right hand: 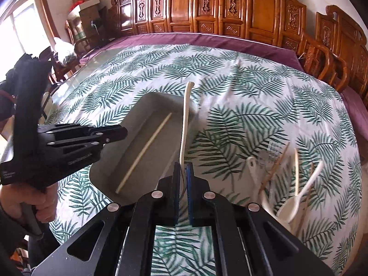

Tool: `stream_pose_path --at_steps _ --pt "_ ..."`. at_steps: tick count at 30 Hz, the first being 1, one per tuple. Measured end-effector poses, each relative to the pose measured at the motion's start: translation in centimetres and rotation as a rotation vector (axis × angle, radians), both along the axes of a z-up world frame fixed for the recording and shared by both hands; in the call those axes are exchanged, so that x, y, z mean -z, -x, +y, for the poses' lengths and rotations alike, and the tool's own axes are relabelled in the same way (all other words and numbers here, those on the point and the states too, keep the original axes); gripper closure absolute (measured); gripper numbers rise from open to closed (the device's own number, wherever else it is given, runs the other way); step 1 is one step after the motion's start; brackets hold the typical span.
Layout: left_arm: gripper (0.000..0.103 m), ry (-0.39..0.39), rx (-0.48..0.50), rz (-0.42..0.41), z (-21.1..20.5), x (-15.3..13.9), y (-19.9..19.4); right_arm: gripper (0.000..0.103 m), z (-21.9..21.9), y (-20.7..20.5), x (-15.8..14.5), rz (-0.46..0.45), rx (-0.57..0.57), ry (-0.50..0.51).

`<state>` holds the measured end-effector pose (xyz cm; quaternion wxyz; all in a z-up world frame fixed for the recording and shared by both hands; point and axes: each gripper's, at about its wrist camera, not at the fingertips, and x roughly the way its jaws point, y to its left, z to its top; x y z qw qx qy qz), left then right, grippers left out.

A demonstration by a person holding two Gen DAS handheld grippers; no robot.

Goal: Organize utensils
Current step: 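Lift the chopstick with the left tool and drop it into the grey tray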

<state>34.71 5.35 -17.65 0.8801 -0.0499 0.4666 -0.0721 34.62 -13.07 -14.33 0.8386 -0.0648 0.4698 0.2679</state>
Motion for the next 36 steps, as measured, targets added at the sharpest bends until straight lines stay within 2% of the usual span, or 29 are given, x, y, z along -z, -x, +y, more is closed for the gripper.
stream_pose_path --at_steps 7,15,21,26,36 --pt "0.096 -0.043 -0.005 -0.033 1.9 -1.9 1.7 0.097 3.1 -0.1 1.4 0.03 -0.022 -0.002" --pt "0.096 -0.048 -0.024 -0.063 3.5 -3.6 3.2 0.096 6.2 -1.2 2.8 0.04 -0.054 0.027" --pt "0.096 -0.067 -0.032 -0.075 4.1 -4.4 4.0 0.096 7.3 -1.6 3.3 0.063 -0.089 0.011" --pt "0.096 -0.072 -0.033 -0.083 4.1 -4.9 4.4 0.09 7.2 -1.4 3.2 0.051 -0.098 0.004" --pt "0.096 -0.064 -0.017 -0.103 2.9 -5.8 5.1 0.09 3.2 0.6 0.5 -0.019 -0.071 -0.007"
